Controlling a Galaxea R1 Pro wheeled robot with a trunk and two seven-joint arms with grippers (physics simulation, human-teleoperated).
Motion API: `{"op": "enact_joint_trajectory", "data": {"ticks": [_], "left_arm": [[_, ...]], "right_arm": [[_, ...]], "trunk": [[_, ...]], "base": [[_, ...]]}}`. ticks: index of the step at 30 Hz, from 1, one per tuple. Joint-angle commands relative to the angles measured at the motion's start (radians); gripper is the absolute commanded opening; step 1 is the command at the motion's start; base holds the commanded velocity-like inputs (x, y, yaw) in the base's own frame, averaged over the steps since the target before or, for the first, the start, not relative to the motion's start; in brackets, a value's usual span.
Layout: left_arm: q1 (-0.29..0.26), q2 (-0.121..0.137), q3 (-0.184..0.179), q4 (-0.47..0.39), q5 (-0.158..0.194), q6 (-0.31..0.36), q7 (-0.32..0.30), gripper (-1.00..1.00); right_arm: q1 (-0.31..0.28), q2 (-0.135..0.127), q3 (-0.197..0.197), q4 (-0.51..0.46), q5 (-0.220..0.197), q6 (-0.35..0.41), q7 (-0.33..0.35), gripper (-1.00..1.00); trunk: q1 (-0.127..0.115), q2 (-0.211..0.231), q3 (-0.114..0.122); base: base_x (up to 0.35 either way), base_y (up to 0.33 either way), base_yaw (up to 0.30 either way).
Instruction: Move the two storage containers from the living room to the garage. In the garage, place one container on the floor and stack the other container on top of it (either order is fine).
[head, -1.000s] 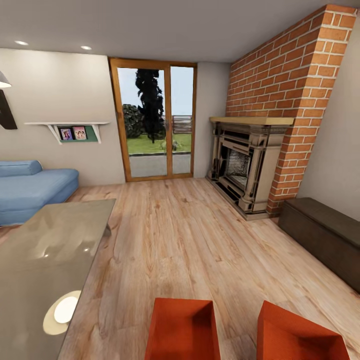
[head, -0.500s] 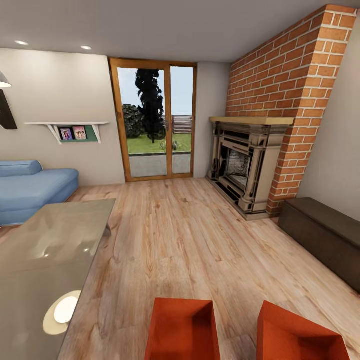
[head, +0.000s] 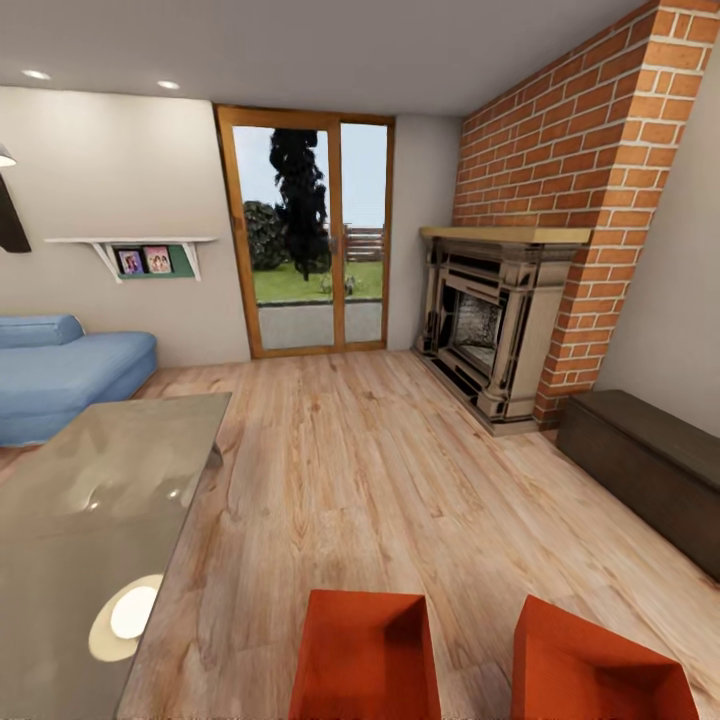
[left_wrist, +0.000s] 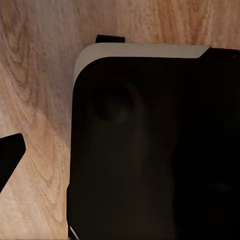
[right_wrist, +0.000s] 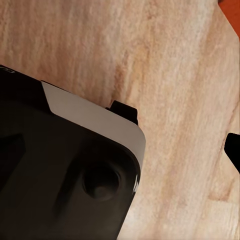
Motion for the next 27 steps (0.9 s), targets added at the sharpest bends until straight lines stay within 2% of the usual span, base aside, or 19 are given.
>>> {"op": "enact_joint_trajectory", "data": {"ticks": [1, 11, 14, 15, 18, 22, 27], "left_arm": [[0.000, 0.000, 0.000, -0.001, 0.008, -0.001, 0.000, 1.00], [0.000, 0.000, 0.000, 0.000, 0.008, -0.001, 0.000, 1.00], [0.000, 0.000, 0.000, 0.000, 0.008, -0.001, 0.000, 1.00], [0.000, 0.000, 0.000, 0.000, 0.008, -0.001, 0.000, 1.00], [0.000, 0.000, 0.000, 0.000, 0.008, -0.001, 0.000, 1.00], [-0.001, 0.000, 0.000, 0.000, 0.008, -0.001, 0.001, 1.00], [0.000, 0.000, 0.000, 0.000, 0.008, -0.001, 0.001, 1.00]], "right_arm": [[-0.001, 0.001, 0.008, 0.002, -0.009, -0.005, -0.001, 1.00], [-0.001, 0.000, 0.008, 0.006, -0.010, -0.001, 0.002, 1.00], [-0.001, -0.008, 0.008, 0.008, -0.010, 0.004, 0.007, 1.00], [-0.001, -0.027, 0.008, 0.011, -0.010, 0.025, 0.009, 1.00], [0.001, -0.040, 0.008, 0.013, -0.011, 0.074, 0.022, 1.00], [0.004, -0.044, 0.008, 0.013, -0.010, 0.148, 0.031, 1.00], [0.005, -0.045, 0.008, 0.013, -0.009, 0.188, 0.032, 1.00]], "trunk": [[0.000, 0.000, -0.003], [0.000, 0.000, -0.019], [0.000, 0.000, -0.023], [0.000, 0.000, -0.025], [0.000, 0.000, -0.030], [0.000, 0.000, -0.036], [0.000, 0.000, -0.044]], "base": [[0.000, 0.000, 0.000], [0.000, 0.000, 0.000], [0.000, 0.000, 0.000], [0.000, 0.000, 0.000], [0.000, 0.000, 0.000], [0.000, 0.000, 0.000], [0.000, 0.000, 0.000]]}}
